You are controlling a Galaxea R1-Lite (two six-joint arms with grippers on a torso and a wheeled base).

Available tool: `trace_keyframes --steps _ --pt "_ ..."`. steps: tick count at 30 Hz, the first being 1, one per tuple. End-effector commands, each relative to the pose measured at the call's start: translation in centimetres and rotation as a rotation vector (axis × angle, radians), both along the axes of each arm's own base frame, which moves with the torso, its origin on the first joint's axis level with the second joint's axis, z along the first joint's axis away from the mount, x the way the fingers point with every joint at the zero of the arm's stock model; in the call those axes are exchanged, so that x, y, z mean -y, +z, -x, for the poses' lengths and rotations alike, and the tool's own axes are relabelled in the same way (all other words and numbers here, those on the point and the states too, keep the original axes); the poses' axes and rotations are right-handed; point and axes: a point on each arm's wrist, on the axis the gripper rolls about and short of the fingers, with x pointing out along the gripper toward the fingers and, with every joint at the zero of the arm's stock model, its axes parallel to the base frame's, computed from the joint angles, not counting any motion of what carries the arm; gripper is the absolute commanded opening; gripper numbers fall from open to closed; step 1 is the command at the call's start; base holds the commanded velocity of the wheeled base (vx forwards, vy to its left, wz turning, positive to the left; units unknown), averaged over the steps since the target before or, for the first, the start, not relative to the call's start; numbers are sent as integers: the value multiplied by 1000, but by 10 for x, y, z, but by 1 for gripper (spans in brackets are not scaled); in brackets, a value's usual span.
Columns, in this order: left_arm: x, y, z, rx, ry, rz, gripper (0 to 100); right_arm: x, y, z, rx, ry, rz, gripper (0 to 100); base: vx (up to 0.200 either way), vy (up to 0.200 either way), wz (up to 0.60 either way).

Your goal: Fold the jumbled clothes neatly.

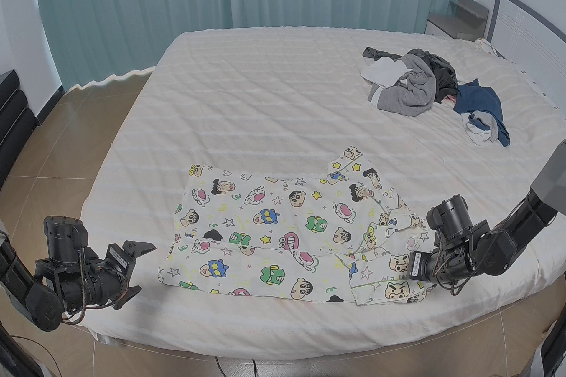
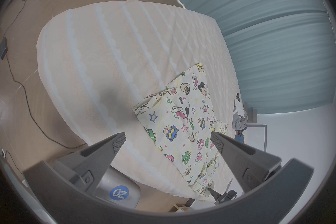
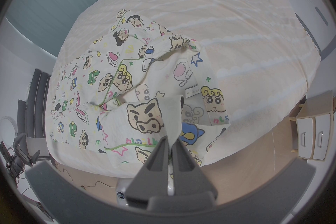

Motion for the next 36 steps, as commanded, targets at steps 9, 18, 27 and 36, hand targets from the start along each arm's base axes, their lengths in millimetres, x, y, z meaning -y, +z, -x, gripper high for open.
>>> trace_keyframes --steps 9,18,27,36 --pt "0 -1 0 -3 0 0 100 -1 -1 2 -4 5 1 100 0 0 0" --pt "0 -1 0 -3 0 0 100 -18 0 13 -14 13 -38 100 0 0 0" --pt "0 -1 0 -4 0 0 100 -23 0 13 -12 13 -53 100 0 0 0" --pt "0 -1 0 -3 0 0 100 -19 -3 18 -47 9 -35 0 0 0 0"
